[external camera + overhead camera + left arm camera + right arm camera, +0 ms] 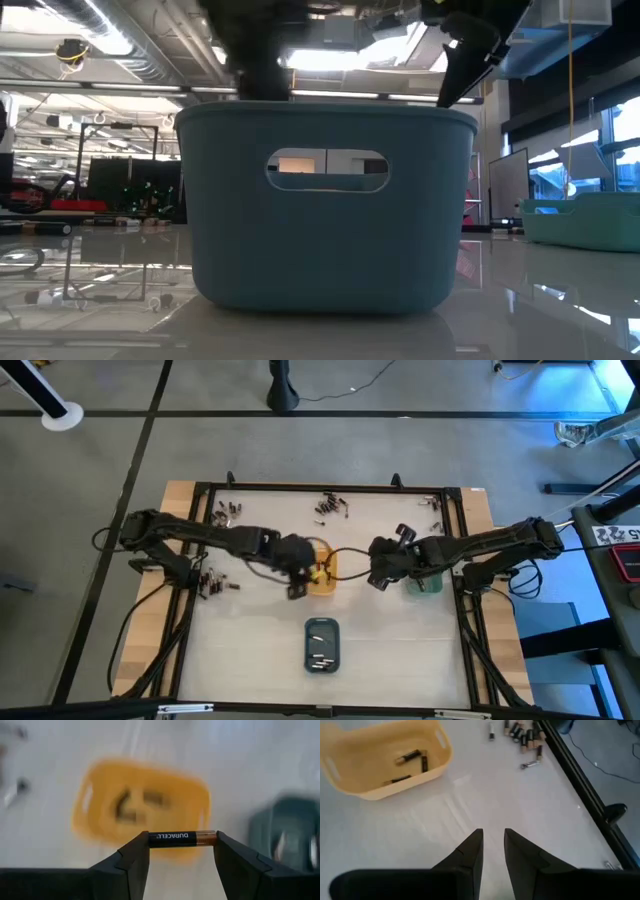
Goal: Sort batteries
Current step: Put the black battery into the yellow bin
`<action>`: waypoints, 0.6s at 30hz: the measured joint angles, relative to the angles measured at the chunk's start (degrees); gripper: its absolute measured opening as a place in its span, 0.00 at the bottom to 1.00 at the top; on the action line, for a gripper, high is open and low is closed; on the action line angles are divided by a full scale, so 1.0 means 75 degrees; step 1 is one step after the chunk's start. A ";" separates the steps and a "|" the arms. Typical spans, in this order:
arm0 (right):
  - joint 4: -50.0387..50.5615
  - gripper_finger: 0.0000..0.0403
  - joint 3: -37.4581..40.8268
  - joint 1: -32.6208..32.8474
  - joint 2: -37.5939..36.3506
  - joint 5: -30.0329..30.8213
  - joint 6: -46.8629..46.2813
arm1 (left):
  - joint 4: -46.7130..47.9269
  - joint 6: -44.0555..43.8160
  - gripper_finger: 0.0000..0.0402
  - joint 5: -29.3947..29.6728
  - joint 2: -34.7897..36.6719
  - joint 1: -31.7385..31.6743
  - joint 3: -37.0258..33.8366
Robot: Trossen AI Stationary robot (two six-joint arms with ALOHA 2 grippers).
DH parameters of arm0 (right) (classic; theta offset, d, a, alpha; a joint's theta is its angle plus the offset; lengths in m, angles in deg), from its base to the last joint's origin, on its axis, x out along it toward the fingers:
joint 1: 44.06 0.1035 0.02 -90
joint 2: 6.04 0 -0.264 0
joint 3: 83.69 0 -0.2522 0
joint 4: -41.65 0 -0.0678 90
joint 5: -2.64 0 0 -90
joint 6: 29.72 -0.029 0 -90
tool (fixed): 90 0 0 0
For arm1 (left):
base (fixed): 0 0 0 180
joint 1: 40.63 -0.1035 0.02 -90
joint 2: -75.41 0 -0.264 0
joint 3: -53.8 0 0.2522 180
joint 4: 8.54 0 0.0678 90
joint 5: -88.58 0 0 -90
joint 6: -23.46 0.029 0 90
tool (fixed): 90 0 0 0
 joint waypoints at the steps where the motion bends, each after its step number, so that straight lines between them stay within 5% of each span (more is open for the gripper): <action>1: 0.0009 0.20 0.0086 -0.0055 -0.0104 0.0001 0.0019 | -0.0320 0.0043 0.46 -0.0014 -0.0111 -0.0136 -0.0001; 7: 0.0059 0.20 0.1010 -0.0559 -0.0814 -0.0315 0.0165 | -0.1488 -0.0128 0.46 -0.0259 -0.0984 -0.0713 -0.0006; 18: -0.0135 0.20 0.1731 -0.0781 -0.1546 -0.0616 -0.1059 | -0.1650 -0.0331 0.46 -0.0125 -0.1812 -0.0818 -0.0014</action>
